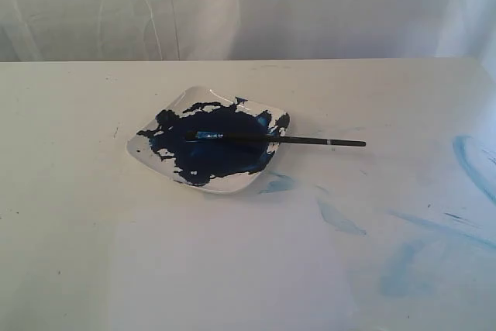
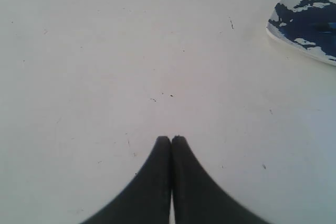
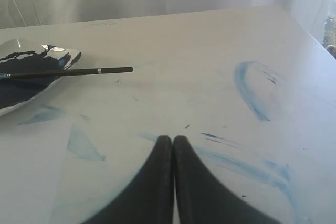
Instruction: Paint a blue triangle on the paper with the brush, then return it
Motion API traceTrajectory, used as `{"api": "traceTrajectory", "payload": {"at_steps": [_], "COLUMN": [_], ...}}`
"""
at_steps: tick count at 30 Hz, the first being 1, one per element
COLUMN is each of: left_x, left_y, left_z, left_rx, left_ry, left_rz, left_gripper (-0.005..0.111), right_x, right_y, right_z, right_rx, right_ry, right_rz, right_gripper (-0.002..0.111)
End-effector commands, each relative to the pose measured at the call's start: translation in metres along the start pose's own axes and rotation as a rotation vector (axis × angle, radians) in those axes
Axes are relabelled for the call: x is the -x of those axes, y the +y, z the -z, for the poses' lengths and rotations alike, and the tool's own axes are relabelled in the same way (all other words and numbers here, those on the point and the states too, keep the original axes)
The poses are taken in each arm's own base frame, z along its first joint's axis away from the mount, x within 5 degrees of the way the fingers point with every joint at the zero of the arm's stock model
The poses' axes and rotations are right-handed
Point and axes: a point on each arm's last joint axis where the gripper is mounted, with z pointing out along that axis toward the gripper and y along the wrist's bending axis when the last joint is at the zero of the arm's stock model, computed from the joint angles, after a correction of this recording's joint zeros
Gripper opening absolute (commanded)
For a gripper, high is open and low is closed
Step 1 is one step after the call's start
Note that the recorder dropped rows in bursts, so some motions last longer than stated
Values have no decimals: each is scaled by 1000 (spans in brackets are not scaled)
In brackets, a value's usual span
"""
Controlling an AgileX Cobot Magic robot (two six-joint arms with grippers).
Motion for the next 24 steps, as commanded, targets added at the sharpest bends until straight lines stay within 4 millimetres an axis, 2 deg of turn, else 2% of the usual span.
{"api": "traceTrajectory", "payload": {"at_steps": [1,18,20,24], "left_x": [-1,-1,-1,-1], "left_y": [0,0,0,0], "left_z": [0,0,0,0], "left_rx": [-5,-5,-5,-5], "left_ry": [-5,-5,-5,-5], "left_rz": [12,12,12,12], "left_gripper": [0,0,0,0], "right_x": [-1,-1,2,18], "right_y": [0,0,0,2], "right_z": [0,0,0,2], "right_rx": [3,3,7,27], "right_ry": [0,-2,-37,-213], "right_rz": [9,9,9,9], "right_gripper": [0,0,0,0]}}
